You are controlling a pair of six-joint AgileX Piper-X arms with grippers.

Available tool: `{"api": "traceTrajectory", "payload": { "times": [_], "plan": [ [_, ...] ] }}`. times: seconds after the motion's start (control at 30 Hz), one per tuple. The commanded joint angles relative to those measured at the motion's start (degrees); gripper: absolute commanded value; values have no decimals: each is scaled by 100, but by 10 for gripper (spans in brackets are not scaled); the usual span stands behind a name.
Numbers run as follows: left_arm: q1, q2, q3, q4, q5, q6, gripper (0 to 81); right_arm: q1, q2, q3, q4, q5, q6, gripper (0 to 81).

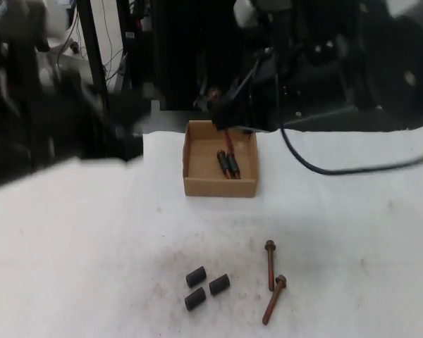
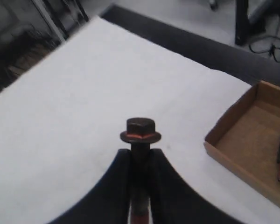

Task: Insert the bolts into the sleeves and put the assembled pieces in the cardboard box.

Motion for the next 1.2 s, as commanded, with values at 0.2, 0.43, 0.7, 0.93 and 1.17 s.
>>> {"api": "traceTrajectory", "payload": {
  "times": [0.2,0.43,0.7,0.93,1.17],
  "plan": [
    [31,-58,-32,-1818,744,-747,3,109,-1330,2123,-3002,-2611,946,8],
    [31,-25,-32,-1856,1887,-935,3,292,-1336,2498,-3742,-2772,1545,8],
    [31,-25,-32,-1809,2421,-968,3,-182,-1507,2498,-4668,-2515,1830,8],
    [50,-25,-32,-778,2378,-193,3,-406,-1786,2498,-3710,-2568,1513,8],
    [10,900,-32,2570,819,865,3,-599,-2043,2498,-3601,-2518,1416,8]
  ]
}}
